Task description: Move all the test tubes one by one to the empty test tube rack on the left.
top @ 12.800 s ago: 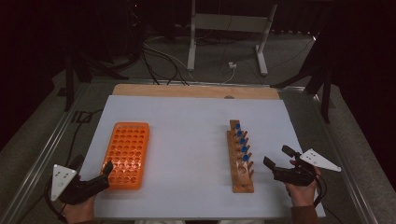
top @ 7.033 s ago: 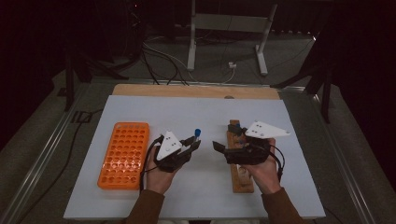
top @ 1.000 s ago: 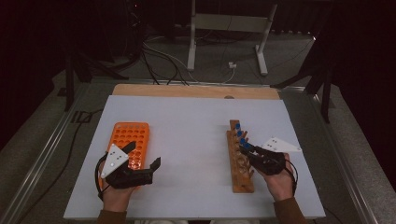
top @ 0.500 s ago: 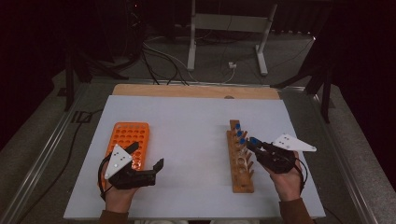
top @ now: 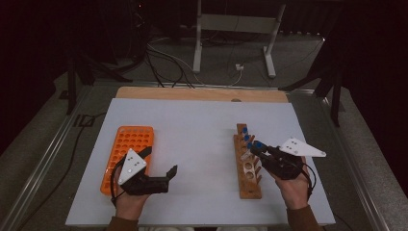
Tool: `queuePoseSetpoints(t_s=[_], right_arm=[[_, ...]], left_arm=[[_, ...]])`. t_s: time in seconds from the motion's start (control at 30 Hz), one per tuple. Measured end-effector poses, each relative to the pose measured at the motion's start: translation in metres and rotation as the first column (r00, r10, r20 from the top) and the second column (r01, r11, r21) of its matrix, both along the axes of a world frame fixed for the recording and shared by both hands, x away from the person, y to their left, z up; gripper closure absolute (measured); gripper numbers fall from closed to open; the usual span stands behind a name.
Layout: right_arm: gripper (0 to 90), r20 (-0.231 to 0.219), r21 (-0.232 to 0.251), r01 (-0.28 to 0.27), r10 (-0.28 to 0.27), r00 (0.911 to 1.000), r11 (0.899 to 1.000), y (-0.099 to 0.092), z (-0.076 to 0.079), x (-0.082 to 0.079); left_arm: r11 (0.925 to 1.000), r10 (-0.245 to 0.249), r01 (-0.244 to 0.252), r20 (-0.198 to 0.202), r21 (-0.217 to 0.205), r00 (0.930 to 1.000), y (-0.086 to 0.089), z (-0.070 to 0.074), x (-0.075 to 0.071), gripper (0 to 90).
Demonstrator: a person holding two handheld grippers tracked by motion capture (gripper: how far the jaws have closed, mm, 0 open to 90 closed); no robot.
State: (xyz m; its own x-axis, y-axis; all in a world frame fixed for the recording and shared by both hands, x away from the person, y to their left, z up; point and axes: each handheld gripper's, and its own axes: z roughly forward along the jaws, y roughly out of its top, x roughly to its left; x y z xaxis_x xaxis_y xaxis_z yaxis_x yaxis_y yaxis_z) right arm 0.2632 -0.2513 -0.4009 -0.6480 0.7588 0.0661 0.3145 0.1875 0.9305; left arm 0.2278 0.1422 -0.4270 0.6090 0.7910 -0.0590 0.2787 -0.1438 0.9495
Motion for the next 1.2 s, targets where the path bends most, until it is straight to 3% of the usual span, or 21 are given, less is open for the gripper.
queuePoseSetpoints(t_s=[0.37,0.6,0.83,0.9,1.07,1.2], right_arm=[[76.2,-0.027,-0.01,-0.077,0.077,0.9967,0.997,0.026,-0.005,-0.001],[76.2,-0.042,-0.017,-0.115,0.115,0.9925,0.993,0.041,-0.006,-0.003],[76.2,-0.056,-0.014,-0.149,0.148,0.9874,0.989,0.052,-0.008,-0.003],[76.2,-0.059,-0.016,-0.158,0.156,0.9859,0.987,0.056,-0.008,-0.003],[76.2,-0.063,-0.016,-0.169,0.167,0.9839,0.986,0.06,-0.009,-0.004],[76.2,-0.074,-0.009,-0.179,0.177,0.9813,0.984,0.062,-0.012,-0.004]], left_arm=[[0.9948,-0.095,0.095,-0.019,0.036,0.9953,-0.047,-0.006,0.01,1.3],[0.9853,-0.161,0.163,-0.047,0.049,0.9858,-0.077,-0.015,0.021,1.5],[0.9772,-0.201,0.203,-0.035,0.064,0.979,-0.101,-0.02,0.024,8.6],[0.9734,-0.219,0.22,-0.028,0.063,0.9754,-0.106,-0.022,0.025,18.6],[0.9664,-0.248,0.248,-0.015,0.068,0.9687,-0.117,-0.025,0.027,28.9],[0.9568,-0.28,0.28,-0.005,0.08,0.96,-0.123,-0.027,0.027,50.2]])
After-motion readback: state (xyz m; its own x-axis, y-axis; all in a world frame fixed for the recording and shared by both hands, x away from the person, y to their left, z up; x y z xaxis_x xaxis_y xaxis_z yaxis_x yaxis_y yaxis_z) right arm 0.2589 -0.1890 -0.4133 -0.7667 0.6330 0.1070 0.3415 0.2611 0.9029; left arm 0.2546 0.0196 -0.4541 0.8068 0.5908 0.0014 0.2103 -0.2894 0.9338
